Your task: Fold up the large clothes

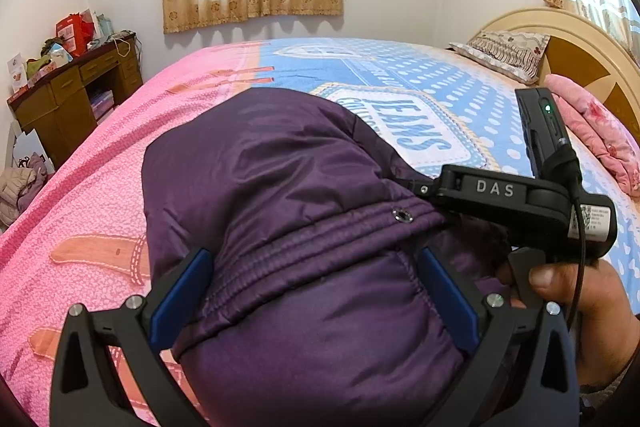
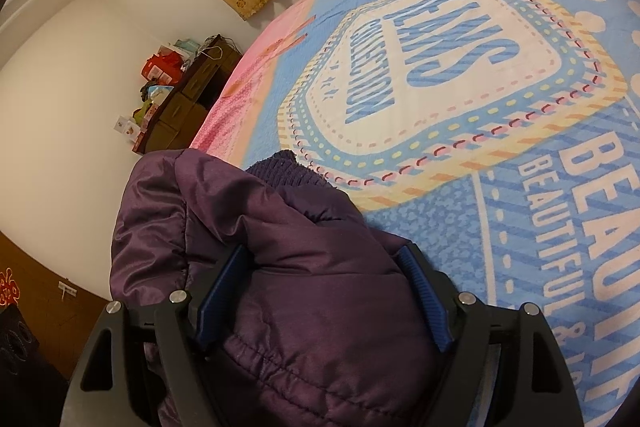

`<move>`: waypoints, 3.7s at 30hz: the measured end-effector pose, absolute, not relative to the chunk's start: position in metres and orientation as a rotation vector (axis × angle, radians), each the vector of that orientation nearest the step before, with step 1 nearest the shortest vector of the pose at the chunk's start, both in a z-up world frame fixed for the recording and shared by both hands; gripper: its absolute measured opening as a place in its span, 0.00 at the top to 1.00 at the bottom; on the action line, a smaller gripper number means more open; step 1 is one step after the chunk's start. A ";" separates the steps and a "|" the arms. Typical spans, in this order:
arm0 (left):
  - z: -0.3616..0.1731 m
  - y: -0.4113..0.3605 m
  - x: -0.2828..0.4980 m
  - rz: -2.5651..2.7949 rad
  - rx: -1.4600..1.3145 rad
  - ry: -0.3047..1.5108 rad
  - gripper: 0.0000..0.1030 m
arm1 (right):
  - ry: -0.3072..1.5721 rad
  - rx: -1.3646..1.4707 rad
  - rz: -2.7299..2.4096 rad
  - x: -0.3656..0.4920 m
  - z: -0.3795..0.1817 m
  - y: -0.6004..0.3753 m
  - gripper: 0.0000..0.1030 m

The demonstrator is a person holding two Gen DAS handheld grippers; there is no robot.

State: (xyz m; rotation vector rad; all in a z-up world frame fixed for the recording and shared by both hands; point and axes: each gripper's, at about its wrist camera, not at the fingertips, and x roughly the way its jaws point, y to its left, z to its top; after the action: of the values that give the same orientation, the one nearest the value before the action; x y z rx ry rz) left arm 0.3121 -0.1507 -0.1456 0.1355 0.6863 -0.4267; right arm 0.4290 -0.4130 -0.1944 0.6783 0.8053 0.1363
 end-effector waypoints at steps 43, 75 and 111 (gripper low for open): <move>-0.179 -0.093 0.331 -0.602 -0.455 0.841 0.00 | 0.869 0.727 0.392 0.438 -0.199 -0.425 0.25; -0.144 -0.035 0.301 -0.452 -0.276 0.778 0.00 | 0.925 0.582 0.493 0.444 -0.177 -0.329 0.11; -0.134 0.085 0.318 -0.242 -0.544 0.710 0.00 | 1.038 0.542 1.007 0.537 -0.172 -0.080 0.55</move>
State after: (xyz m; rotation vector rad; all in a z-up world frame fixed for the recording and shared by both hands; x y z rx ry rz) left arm 0.3183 0.0848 -0.1337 -0.5441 0.7102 -0.2416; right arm 0.5367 -0.0800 -0.1725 0.5419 1.0378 1.0070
